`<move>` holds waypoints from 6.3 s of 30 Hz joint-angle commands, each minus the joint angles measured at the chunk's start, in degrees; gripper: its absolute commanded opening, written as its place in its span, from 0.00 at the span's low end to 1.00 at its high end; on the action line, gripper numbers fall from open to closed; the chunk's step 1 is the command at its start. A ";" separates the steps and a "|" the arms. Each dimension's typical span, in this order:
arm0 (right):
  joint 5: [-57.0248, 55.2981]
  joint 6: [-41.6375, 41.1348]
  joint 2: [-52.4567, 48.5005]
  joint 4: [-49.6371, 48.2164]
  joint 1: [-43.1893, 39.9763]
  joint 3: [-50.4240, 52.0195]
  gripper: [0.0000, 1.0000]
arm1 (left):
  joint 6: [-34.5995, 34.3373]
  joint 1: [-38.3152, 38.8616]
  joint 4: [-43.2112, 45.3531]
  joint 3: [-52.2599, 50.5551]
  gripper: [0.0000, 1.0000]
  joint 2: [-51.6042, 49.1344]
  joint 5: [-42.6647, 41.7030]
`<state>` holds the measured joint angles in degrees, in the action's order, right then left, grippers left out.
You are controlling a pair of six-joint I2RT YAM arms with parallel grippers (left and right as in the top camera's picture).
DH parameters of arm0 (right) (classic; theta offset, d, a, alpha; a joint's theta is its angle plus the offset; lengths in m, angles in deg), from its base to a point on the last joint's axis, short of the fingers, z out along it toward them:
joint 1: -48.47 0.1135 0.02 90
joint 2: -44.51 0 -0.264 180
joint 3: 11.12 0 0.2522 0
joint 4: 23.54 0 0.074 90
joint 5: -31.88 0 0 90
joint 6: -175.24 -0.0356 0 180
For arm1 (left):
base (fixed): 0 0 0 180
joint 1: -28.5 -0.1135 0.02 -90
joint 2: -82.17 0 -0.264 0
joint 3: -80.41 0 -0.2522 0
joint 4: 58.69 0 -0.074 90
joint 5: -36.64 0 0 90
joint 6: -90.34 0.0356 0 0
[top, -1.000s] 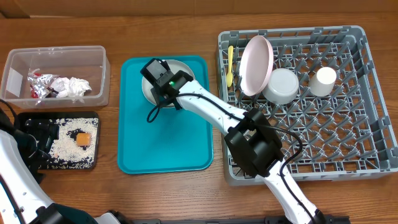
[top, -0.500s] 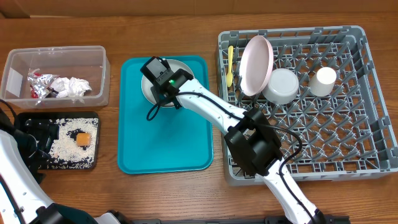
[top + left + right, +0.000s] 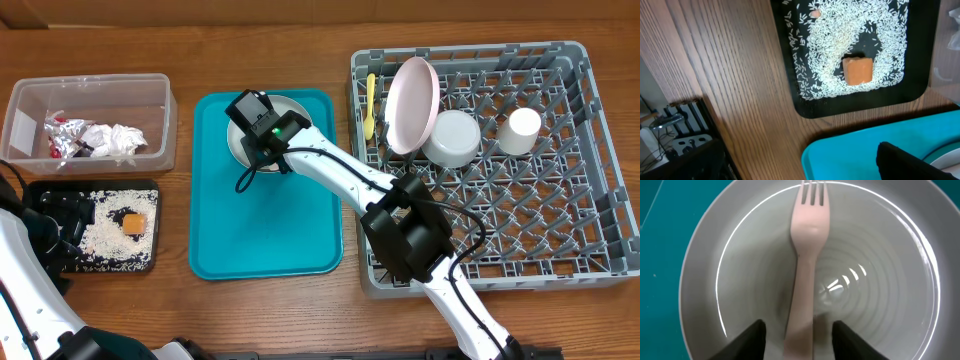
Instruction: Sort waste into correct bins and load items into the dishwasher rack
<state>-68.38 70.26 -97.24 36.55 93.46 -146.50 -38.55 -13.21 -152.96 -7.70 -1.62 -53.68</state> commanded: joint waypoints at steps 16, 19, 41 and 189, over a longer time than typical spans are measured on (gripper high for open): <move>3.06 -0.09 -4.90 -7.85 -1.81 -1.33 0.37 | -0.52 0.00 0.02 -0.20 1.00 0.66 0.76; 3.04 -0.09 -5.44 -7.10 -2.10 -1.33 0.17 | -0.52 0.02 0.02 -0.20 1.00 0.66 0.76; 7.89 0.13 -3.67 -8.70 -2.32 -2.25 0.62 | -0.52 0.07 0.02 -0.20 1.00 0.66 0.76; 13.97 -3.08 1.14 46.14 -23.04 -37.97 0.63 | -0.52 0.11 0.02 -0.20 1.00 0.66 0.76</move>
<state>-58.02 68.09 -98.05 82.82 70.25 -182.28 -38.55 -13.21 -152.96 -7.70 -1.62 -53.68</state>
